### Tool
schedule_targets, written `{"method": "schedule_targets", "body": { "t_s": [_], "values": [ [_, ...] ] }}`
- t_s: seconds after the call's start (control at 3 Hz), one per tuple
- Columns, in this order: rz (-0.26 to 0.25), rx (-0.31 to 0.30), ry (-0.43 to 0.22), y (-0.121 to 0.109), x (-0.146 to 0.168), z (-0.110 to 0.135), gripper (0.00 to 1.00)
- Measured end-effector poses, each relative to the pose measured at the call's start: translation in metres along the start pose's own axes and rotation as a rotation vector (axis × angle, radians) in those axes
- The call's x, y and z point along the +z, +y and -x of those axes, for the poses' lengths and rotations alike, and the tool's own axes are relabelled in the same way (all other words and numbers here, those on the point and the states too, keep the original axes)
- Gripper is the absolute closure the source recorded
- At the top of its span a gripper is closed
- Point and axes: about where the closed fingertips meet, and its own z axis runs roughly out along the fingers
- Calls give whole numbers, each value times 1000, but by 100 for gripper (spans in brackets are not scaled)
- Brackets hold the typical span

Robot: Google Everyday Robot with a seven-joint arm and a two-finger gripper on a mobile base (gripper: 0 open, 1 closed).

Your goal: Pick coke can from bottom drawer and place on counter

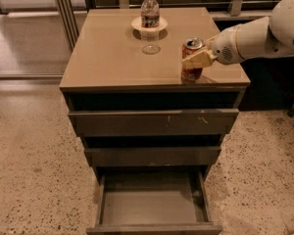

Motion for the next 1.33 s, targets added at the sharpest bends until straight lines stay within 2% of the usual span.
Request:
{"method": "schedule_targets", "body": {
  "t_s": [0.33, 0.67, 1.0, 1.33],
  "values": [
    [-24, 13, -39, -9, 4, 0, 100],
    [-40, 31, -52, -20, 7, 3, 100],
    [-46, 71, -30, -31, 7, 11, 100],
    [-37, 135, -6, -38, 8, 11, 100]
  ]
}}
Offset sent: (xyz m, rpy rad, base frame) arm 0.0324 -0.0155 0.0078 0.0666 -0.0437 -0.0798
